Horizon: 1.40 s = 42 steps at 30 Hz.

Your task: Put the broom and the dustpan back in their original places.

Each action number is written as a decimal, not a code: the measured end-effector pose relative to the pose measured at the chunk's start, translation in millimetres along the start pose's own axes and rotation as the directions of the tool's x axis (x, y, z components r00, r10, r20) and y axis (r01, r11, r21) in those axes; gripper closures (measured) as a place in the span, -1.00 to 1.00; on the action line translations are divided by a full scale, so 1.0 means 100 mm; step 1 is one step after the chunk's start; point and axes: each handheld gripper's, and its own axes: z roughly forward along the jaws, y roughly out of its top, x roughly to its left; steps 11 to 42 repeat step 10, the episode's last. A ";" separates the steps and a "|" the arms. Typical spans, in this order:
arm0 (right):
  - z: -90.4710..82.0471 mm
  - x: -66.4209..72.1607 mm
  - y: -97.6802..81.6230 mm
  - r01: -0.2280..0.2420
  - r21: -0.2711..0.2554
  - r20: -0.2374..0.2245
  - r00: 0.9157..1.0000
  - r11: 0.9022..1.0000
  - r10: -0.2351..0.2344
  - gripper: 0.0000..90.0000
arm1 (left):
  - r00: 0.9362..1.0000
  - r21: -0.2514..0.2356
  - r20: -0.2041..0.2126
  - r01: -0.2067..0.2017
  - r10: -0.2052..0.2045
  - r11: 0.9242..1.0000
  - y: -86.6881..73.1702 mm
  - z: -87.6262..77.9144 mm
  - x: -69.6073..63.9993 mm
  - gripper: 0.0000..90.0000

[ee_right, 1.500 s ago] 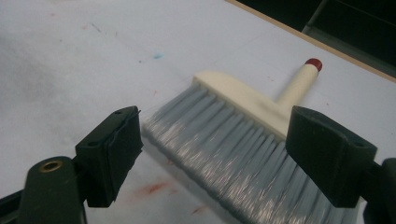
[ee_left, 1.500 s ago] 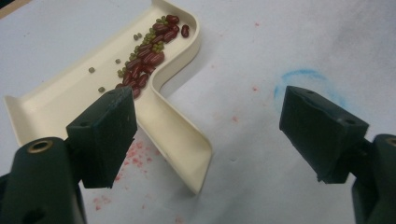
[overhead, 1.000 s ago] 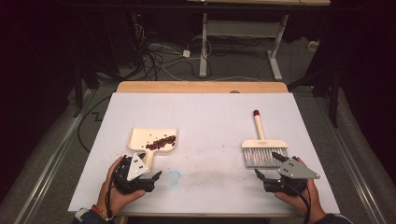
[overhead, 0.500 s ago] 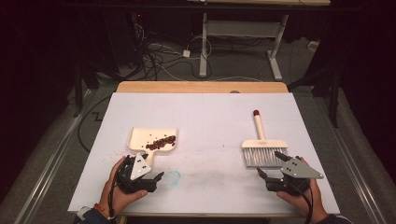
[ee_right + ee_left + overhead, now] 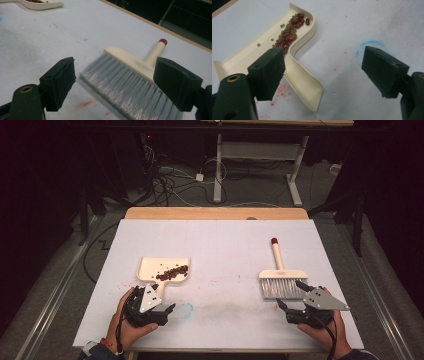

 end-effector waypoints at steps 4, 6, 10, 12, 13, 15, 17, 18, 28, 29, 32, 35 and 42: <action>0.00 0.00 0.00 0.008 0.000 0.004 1.000 1.000 -0.008 -0.60 | 1.000 0.001 0.002 -0.001 0.001 1.000 0.01 0.01 0.00 -0.58; 0.00 0.00 0.01 0.009 -0.002 0.005 1.000 1.000 -0.009 -0.60 | 1.000 0.000 0.005 0.001 -0.001 1.000 0.01 0.02 -0.01 -0.58; 0.00 0.01 0.02 0.011 -0.010 0.000 1.000 1.000 -0.011 -0.60 | 1.000 0.002 -0.012 -0.018 0.018 1.000 0.02 0.01 -0.01 -0.58; 0.00 0.01 0.02 0.011 -0.010 0.000 1.000 1.000 -0.011 -0.60 | 1.000 0.002 -0.012 -0.018 0.018 1.000 0.02 0.01 -0.01 -0.58; 0.00 0.01 0.02 0.011 -0.010 0.000 1.000 1.000 -0.011 -0.60 | 1.000 0.002 -0.012 -0.018 0.018 1.000 0.02 0.01 -0.01 -0.58; 0.00 0.01 0.02 0.011 -0.010 0.000 1.000 1.000 -0.011 -0.60 | 1.000 0.002 -0.012 -0.018 0.018 1.000 0.02 0.01 -0.01 -0.58; 0.00 0.01 0.02 0.011 -0.010 0.000 1.000 1.000 -0.011 -0.60 | 1.000 0.002 -0.012 -0.018 0.018 1.000 0.02 0.01 -0.01 -0.58; 0.00 0.01 0.02 0.011 -0.010 0.000 1.000 1.000 -0.011 -0.60 | 1.000 0.002 -0.012 -0.018 0.018 1.000 0.02 0.01 -0.01 -0.58; 0.00 0.01 0.02 0.011 -0.010 0.000 1.000 1.000 -0.011 -0.60 | 1.000 0.002 -0.012 -0.018 0.018 1.000 0.02 0.01 -0.01 -0.58; 0.00 0.01 0.02 0.011 -0.010 0.000 1.000 1.000 -0.011 -0.60 | 1.000 0.002 -0.012 -0.018 0.018 1.000 0.02 0.01 -0.01 -0.58; 0.00 0.01 0.02 0.011 -0.010 0.000 1.000 1.000 -0.011 -0.60 | 1.000 0.002 -0.012 -0.018 0.018 1.000 0.02 0.01 -0.01 -0.58; 0.00 0.01 0.02 0.011 -0.010 0.000 1.000 1.000 -0.011 -0.60 | 1.000 0.002 -0.012 -0.018 0.018 1.000 0.02 0.01 -0.01 -0.58; 0.00 0.01 0.02 0.011 -0.010 0.000 1.000 1.000 -0.011 -0.60 | 1.000 0.002 -0.012 -0.018 0.018 1.000 0.02 0.01 -0.01 -0.58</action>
